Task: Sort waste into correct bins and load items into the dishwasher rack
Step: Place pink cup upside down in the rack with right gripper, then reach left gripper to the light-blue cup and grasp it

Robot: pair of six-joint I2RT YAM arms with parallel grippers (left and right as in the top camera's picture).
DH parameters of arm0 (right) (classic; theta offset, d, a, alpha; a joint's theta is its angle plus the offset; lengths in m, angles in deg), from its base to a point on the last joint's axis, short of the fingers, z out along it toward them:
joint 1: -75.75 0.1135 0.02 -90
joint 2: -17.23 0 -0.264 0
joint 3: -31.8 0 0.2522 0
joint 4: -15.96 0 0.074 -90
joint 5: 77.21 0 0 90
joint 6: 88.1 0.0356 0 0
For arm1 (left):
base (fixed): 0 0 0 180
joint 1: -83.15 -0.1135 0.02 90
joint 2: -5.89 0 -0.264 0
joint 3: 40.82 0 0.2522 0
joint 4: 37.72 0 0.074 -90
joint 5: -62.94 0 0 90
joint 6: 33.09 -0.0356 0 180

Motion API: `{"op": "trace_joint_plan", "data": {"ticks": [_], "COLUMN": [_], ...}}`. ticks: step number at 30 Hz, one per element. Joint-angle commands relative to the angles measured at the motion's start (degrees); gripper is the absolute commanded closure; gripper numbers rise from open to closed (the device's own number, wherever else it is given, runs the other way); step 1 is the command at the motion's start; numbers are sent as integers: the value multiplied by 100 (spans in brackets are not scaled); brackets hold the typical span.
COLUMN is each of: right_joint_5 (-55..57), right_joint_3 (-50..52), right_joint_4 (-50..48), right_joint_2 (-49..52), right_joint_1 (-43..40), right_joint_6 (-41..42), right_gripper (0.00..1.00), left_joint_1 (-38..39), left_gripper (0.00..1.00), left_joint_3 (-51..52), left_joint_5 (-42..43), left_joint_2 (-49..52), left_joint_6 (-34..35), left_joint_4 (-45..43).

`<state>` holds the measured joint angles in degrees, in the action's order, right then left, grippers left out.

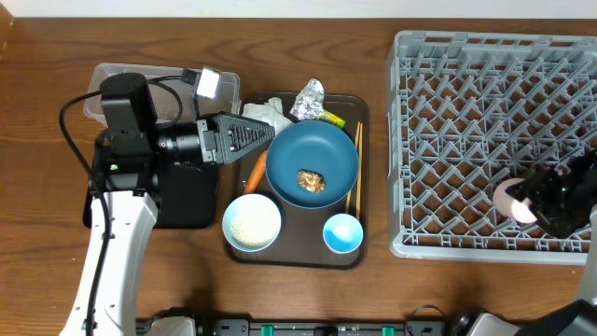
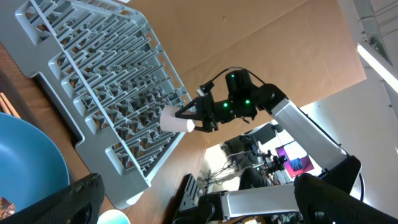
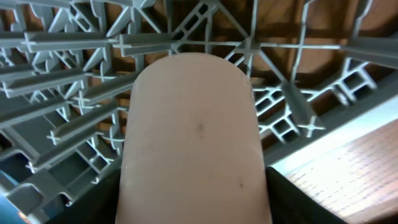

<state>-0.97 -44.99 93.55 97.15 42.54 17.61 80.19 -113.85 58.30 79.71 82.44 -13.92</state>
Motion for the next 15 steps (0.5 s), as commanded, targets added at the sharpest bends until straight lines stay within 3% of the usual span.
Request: {"op": "trace_joint_plan", "data": {"ticks": [1,7,10,15], "right_joint_5": [-153,-459,-857,-973], "right_joint_3": [-66,-428,-680,-846], "right_joint_4": [-35,101,164,-28], "right_joint_2": [-26,-133,-328,-772], "right_joint_1": [-122,-114,20,531], "right_joint_6": [13,-22,-179,-179], "right_gripper": [26,19,17,16], "left_joint_1": [-17,234,623,1327], "left_gripper": [2,0,15,15], "left_joint_3": [-105,-96,-98,-96], "left_joint_5": [74,76,-46,-1316], "left_joint_2": [-31,-31,-31,-31], "left_joint_6": [2,-249,-581,-933], "left_joint_4": [-11,-13,-4,483]}}
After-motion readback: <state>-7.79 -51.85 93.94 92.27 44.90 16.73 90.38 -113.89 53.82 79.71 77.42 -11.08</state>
